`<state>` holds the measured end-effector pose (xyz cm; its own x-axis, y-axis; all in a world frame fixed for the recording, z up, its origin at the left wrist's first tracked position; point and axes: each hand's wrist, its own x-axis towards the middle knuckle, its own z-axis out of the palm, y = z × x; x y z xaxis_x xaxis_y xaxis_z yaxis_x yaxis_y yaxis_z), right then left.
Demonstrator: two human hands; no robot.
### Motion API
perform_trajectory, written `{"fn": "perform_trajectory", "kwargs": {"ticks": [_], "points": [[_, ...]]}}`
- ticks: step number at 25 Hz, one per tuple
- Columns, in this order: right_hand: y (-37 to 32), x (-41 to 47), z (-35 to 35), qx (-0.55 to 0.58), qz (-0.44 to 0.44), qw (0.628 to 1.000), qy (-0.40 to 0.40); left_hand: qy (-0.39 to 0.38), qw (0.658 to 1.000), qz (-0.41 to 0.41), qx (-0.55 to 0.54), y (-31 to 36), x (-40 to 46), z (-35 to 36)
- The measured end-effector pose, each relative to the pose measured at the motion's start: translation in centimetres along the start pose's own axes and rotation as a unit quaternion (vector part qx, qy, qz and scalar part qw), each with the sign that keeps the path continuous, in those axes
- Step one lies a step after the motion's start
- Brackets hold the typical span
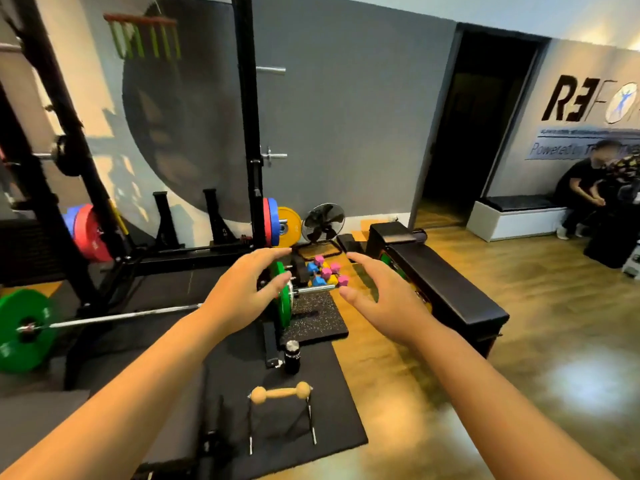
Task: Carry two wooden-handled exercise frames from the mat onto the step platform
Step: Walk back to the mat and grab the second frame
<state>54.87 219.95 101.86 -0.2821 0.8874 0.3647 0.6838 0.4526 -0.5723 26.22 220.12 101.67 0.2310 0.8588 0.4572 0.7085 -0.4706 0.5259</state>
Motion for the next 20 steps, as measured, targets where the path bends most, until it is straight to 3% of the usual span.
{"fn": "perform_trajectory", "kwargs": {"ticks": [9,20], "points": [[6.5,13.5,4.1,0.041,-0.082,0.993,-0.07,0.036,0.993,-0.095,0.064,-5.7,5.7,2.5],[15.0,24.4,18.7,0.061,0.004,0.988,-0.139,-0.038,0.986,-0.162,0.003,-23.4,12.2,7.6]]}}
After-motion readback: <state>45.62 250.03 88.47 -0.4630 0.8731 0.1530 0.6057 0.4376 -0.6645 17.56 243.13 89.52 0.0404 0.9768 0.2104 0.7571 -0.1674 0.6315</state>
